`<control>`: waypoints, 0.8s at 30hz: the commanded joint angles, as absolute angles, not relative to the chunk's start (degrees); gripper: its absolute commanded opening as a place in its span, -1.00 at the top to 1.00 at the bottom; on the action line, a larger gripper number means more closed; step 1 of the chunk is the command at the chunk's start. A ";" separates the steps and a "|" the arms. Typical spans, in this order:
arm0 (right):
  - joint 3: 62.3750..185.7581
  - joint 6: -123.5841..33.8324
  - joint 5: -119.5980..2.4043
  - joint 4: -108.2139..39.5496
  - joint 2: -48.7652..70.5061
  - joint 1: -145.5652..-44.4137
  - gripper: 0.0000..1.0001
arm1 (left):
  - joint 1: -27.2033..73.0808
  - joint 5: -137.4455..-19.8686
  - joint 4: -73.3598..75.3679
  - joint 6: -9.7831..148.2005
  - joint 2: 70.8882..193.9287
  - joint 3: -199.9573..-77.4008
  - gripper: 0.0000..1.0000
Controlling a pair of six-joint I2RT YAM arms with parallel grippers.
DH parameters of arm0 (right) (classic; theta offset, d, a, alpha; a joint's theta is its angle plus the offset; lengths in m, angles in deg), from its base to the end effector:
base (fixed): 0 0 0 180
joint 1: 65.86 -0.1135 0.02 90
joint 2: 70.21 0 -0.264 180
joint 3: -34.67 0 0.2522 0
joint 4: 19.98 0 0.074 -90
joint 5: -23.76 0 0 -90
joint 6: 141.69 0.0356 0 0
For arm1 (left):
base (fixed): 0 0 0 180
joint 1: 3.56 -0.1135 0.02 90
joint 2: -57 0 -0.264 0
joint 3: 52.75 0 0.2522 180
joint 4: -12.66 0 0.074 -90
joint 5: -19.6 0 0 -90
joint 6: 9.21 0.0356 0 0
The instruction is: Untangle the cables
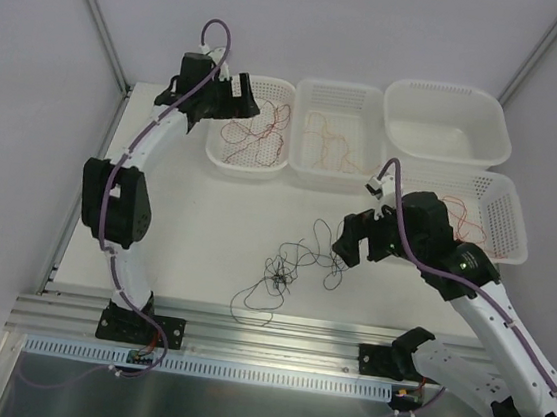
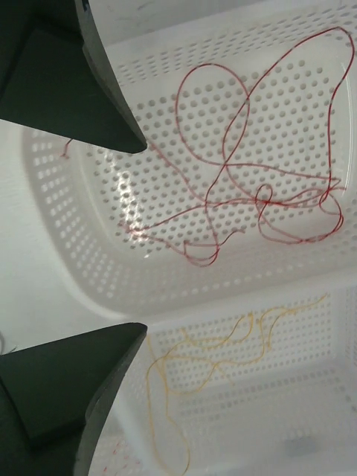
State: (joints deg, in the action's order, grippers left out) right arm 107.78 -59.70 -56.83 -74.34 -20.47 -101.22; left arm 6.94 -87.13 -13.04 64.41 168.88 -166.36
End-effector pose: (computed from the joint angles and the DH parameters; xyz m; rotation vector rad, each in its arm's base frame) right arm 0.1389 0.1057 0.3588 -0.8813 1.9472 0.4564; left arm 0.4595 -0.0956 0.3222 0.0887 2.0171 -0.5910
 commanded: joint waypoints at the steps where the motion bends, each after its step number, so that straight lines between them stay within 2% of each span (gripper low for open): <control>1: 107.15 -58.37 -57.10 -73.64 -18.89 -101.55 -0.99 | 7.51 -91.04 -10.68 59.27 152.39 -156.65 -0.98; 8: 104.16 -53.63 -57.62 -71.27 -13.70 -102.34 -1.00 | 14.79 -88.43 -12.34 54.95 129.82 -130.78 -0.98; 14: 102.40 -49.42 -60.61 -68.72 -9.22 -105.41 -0.98 | 25.77 -85.34 -13.58 47.49 120.39 -115.31 -0.88; 19: 101.43 -48.00 -58.86 -64.78 -5.09 -108.92 -0.82 | 32.64 -82.61 -13.49 41.77 121.42 -108.79 -0.74; 24: 100.91 -44.49 -62.01 -63.18 -0.34 -110.60 -0.74 | 40.81 -81.21 -13.23 40.54 129.59 -111.76 -0.57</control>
